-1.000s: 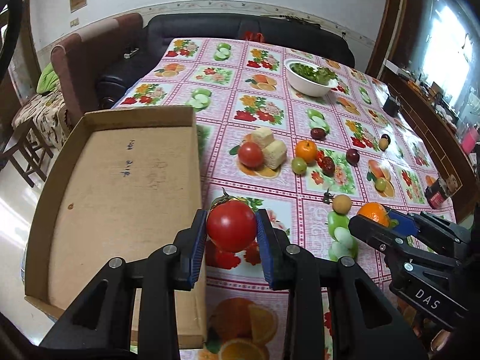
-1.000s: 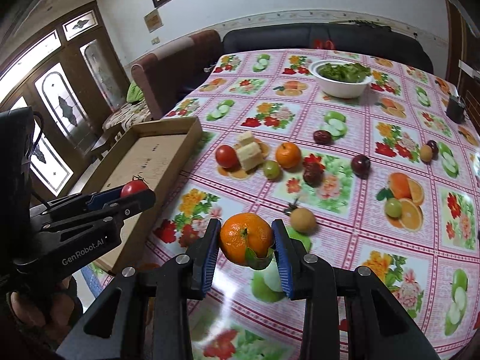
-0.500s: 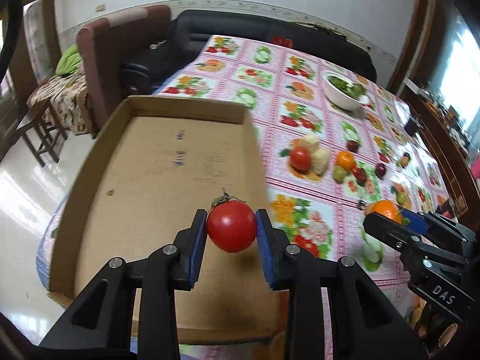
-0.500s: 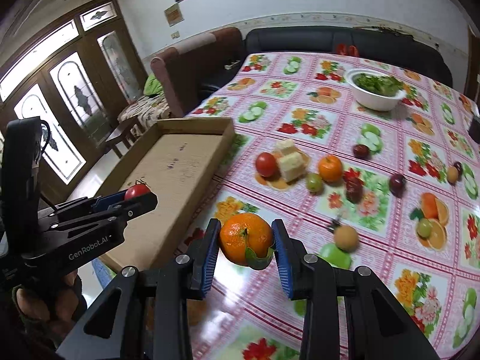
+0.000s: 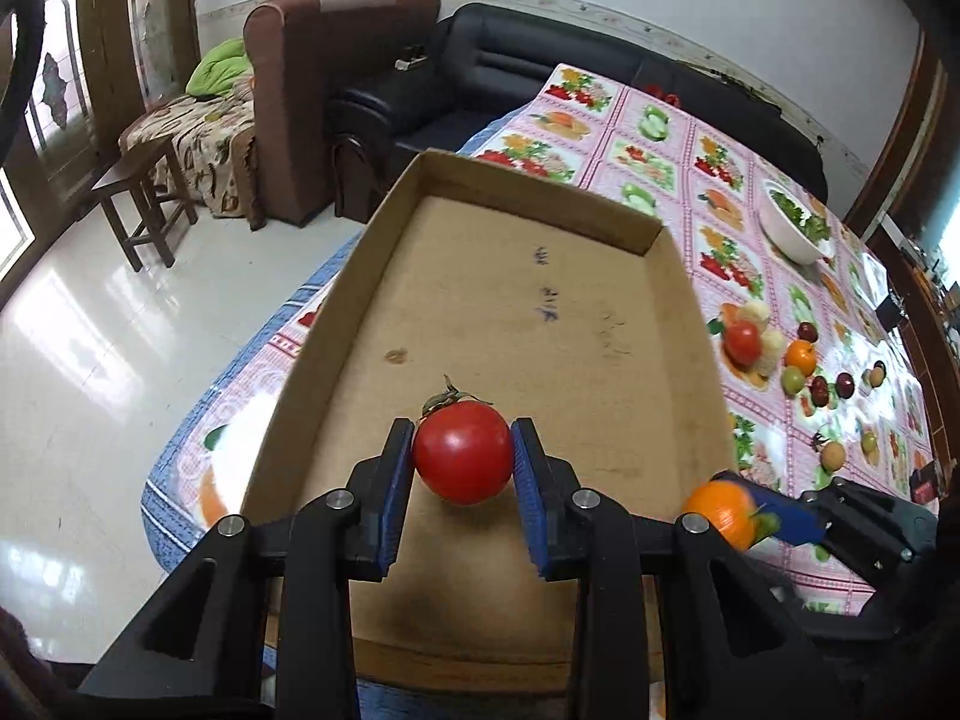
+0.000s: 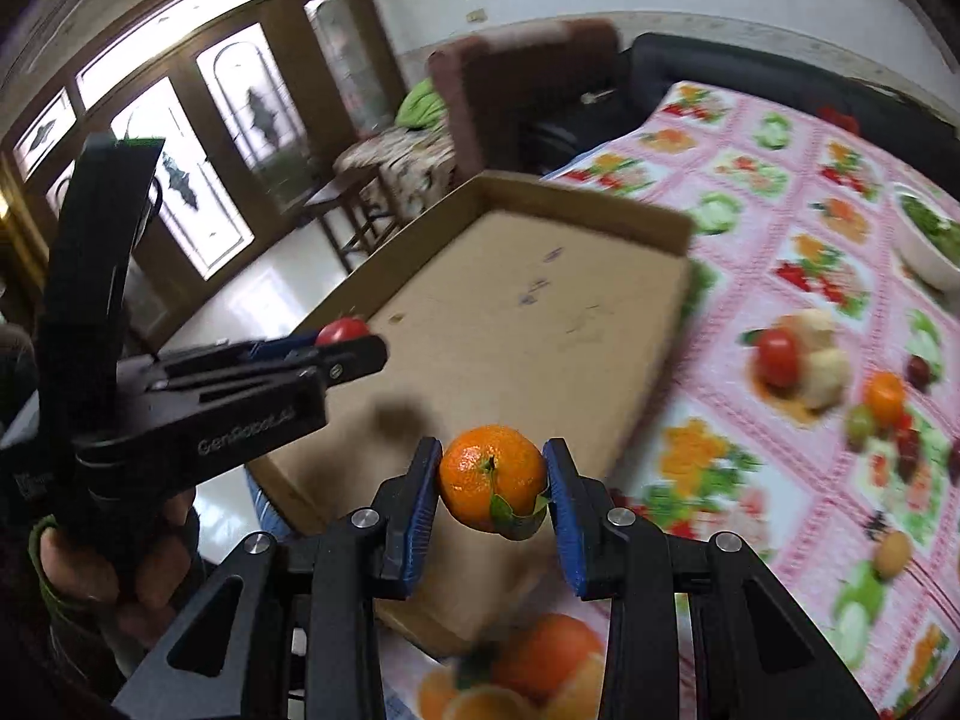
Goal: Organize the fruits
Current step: 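Carry the tomato and orange over the cardboard box with both tools, then open the left tool to drop the tomato while the right tool drops the orange into the box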
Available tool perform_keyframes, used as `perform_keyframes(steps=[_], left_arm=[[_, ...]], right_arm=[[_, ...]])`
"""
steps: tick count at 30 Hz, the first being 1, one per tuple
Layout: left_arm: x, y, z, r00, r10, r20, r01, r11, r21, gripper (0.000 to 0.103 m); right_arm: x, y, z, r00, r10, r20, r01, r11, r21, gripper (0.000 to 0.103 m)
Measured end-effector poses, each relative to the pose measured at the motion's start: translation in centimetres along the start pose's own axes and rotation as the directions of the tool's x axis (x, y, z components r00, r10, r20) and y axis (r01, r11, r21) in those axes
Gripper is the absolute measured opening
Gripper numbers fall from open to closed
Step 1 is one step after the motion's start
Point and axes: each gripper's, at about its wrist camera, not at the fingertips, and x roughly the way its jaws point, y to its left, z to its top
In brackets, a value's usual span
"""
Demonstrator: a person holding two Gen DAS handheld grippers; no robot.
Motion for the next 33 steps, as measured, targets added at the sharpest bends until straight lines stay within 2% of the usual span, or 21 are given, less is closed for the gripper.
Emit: perform_keyframes(steps=[6,16,21,23,33], left_arm=[[0.9,0.4,-0.3,1.000,0.008,-0.023,-0.008,1.000,-0.003,0.030],[2.3,0.5,-0.9,0.997,0.019,-0.075,-0.020,1.000,-0.003,0.030],[2.0,0.6,-1.0,0.997,0.010,-0.079,-0.011,1.000,-0.013,0.033],[1.5,0.5,-0.9,0.998,0.019,-0.061,-0.020,1.000,-0.015,0.046],[-0.1,-0.9,-0.4,0.998,0.069,-0.004,-0.069,0.998,-0.003,0.048]], right_arm=[[2.5,1.9,-0.2,0.998,0.033,-0.059,-0.036,0.999,-0.040,0.035],[4.5,2.0,-0.7,0.993,0.029,-0.116,-0.034,0.998,-0.043,0.037],[4.2,1.8,-0.6,0.994,0.038,-0.107,-0.042,0.998,-0.036,0.040],[4.1,1.7,-0.5,0.994,0.039,-0.101,-0.043,0.998,-0.038,0.043],[-0.4,-0.1,-0.9,0.999,0.041,-0.015,-0.041,0.999,0.003,0.046]])
